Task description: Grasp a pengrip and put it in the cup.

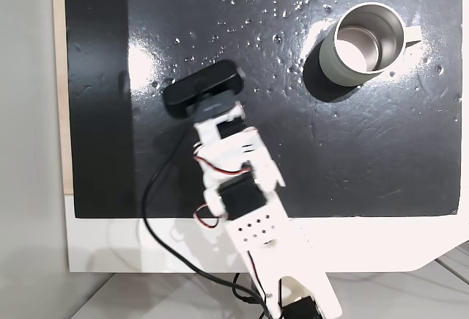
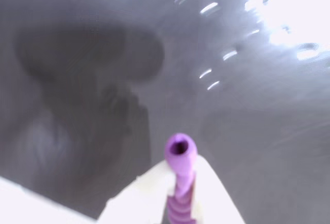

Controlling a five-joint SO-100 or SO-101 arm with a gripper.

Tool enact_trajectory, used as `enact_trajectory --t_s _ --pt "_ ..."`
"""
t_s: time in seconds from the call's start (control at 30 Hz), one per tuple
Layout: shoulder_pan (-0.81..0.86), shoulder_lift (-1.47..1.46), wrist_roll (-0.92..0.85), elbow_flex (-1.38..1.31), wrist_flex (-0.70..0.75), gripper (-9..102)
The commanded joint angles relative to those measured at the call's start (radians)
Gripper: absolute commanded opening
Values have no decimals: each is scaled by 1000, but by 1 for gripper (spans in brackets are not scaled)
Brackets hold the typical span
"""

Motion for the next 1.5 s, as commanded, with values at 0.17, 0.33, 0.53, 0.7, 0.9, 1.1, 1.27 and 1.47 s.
enact_trajectory --t_s 0.17,0.33,0.53,0.7,0.9,1.1,1.27,1.47 --pt "272 206 -57 89 -288 0" --pt "400 250 -51 126 -379 0" --pt "554 140 -18 2 -382 0" --pt "635 -37 32 -176 -380 0" --pt "676 -256 101 -420 -380 0" --pt "678 -359 173 -555 -410 0" --pt "678 -359 189 -551 -440 0" --pt "692 -359 179 -543 -440 0"
